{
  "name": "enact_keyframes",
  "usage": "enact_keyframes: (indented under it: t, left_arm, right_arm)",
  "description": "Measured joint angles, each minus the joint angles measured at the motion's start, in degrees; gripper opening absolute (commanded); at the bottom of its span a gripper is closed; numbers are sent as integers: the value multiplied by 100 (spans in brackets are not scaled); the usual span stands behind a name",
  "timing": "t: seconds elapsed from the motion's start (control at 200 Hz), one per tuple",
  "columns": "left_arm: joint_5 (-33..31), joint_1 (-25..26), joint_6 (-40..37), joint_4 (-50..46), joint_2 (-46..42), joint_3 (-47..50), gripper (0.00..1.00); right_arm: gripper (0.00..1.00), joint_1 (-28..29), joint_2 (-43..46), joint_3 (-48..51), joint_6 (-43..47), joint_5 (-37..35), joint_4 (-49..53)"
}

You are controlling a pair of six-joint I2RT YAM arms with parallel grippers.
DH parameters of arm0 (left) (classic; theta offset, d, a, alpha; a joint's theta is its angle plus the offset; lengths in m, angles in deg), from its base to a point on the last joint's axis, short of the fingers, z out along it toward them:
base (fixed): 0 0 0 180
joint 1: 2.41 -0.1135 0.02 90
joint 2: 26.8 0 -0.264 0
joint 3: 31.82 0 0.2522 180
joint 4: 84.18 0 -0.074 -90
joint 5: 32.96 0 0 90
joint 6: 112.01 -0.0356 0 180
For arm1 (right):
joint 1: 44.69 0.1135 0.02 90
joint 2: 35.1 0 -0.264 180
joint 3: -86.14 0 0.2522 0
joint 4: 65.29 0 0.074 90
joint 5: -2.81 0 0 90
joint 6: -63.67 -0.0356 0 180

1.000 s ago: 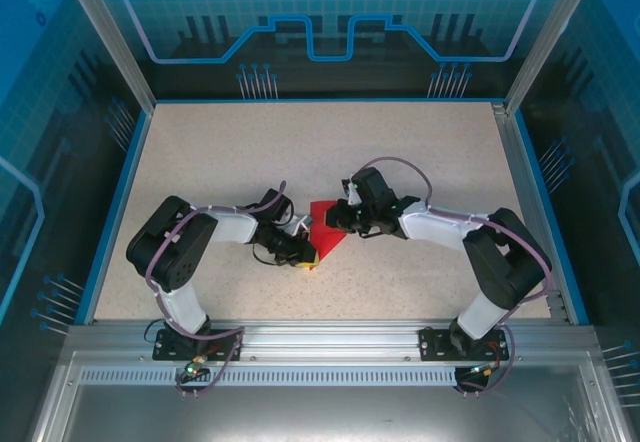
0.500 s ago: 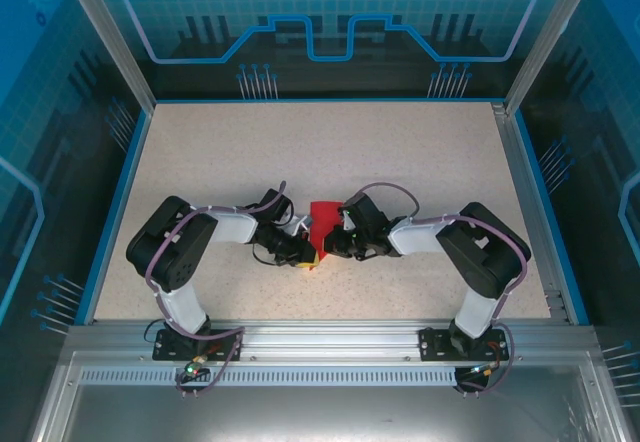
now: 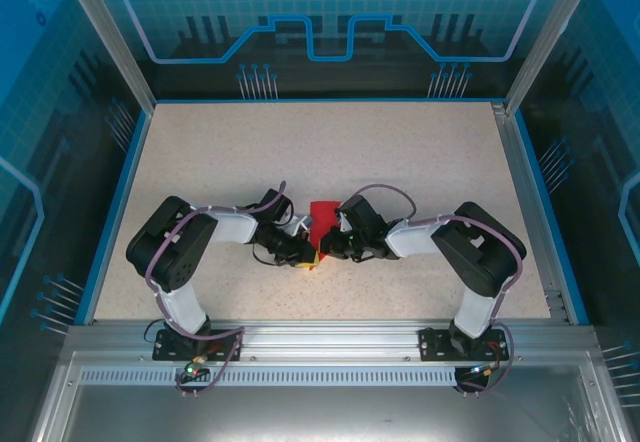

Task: Fold a paper plane with a square sheet of paper (pick it up from the middle)
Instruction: Third fold the triangle at the center of the table.

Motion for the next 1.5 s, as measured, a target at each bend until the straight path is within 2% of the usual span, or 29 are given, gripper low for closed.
enact_keyframes:
  t: [0.34, 0.625, 0.885, 1.135, 1.295, 1.5]
  left_arm:
    - [-35, 7, -4, -13, -9, 0, 0]
    - [-50, 7, -4, -13, -11, 7, 0]
    - [-50, 7, -4, -13, -11, 7, 0]
    - [-50, 4, -13, -17, -11, 7, 0]
    - [-50, 4, -22, -17, -11, 7, 0]
    - [-52, 7, -22, -37, -20, 7, 1]
  right_arm:
    - [9, -203, -24, 234, -15, 269, -501]
    - [10, -914, -35, 317, 109, 402, -682]
    - [11, -1257, -33, 378, 184, 498, -809]
    - [14, -1515, 306, 380, 400, 155, -442]
    - [14, -1379, 710, 319, 485, 109, -170]
    - [12, -638, 667, 2, 452, 116, -116]
